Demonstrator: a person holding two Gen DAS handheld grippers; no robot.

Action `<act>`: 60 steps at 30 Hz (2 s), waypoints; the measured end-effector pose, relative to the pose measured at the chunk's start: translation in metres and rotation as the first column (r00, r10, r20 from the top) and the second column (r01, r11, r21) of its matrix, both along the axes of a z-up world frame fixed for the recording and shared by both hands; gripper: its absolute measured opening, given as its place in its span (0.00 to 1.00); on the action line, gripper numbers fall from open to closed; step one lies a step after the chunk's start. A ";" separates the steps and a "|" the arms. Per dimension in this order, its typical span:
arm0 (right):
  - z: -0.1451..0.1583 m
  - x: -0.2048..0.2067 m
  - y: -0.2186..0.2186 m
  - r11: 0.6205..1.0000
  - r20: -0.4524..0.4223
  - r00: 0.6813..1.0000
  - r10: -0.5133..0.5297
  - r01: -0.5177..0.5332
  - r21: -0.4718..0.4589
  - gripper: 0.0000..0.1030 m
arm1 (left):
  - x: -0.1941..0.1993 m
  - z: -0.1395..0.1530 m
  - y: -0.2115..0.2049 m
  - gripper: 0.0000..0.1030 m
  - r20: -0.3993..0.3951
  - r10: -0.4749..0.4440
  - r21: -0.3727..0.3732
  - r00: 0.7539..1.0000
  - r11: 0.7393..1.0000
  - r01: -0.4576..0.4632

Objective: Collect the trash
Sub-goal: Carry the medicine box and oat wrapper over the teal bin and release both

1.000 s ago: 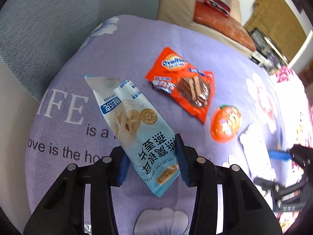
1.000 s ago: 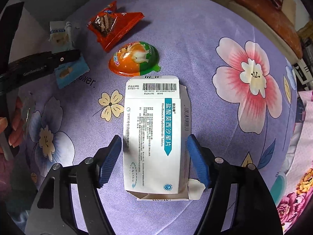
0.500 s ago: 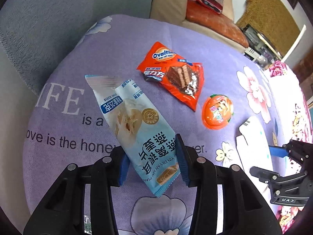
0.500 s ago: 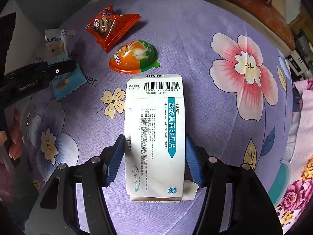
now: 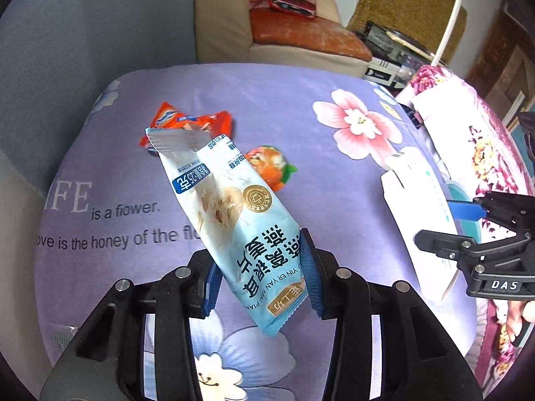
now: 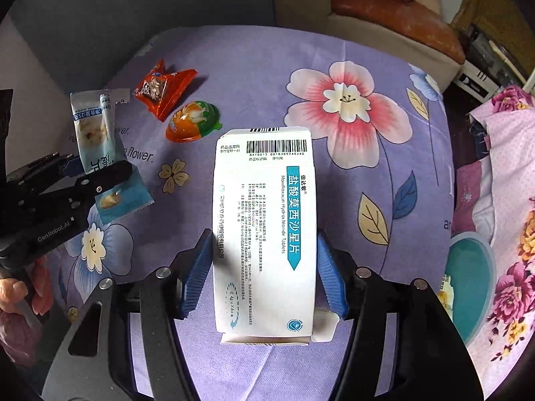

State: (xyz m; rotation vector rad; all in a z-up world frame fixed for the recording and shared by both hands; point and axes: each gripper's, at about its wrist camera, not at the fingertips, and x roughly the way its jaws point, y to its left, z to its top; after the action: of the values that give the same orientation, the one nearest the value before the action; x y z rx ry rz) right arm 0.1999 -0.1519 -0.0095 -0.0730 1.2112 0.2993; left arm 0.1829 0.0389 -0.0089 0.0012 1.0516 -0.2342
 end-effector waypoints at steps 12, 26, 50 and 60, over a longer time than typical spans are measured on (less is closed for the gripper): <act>0.025 -0.046 -0.124 0.970 0.081 0.968 -0.237 0.231 0.076 0.56 | -0.020 0.011 -0.125 0.42 0.019 -0.204 0.014 0.979 0.979 0.204; 0.017 -0.091 -0.252 0.881 0.107 0.878 -0.467 0.452 0.135 0.56 | -0.033 -0.003 -0.266 0.42 -0.019 -0.404 0.046 0.914 0.913 0.405; -0.015 -0.111 -0.345 0.775 0.065 0.775 -0.629 0.618 0.128 0.56 | -0.035 -0.033 -0.369 0.44 -0.082 -0.552 0.011 0.830 0.832 0.554; -0.021 -0.101 -0.339 0.783 0.051 0.783 -0.620 0.613 0.107 0.56 | -0.025 -0.041 -0.366 0.87 -0.082 -0.511 0.019 0.856 0.858 0.514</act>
State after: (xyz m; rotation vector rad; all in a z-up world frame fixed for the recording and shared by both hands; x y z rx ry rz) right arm 0.0993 -0.4905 -0.0308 0.3847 1.0715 -0.2336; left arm 0.1583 -0.3269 -0.0494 0.3175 1.1154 -0.7041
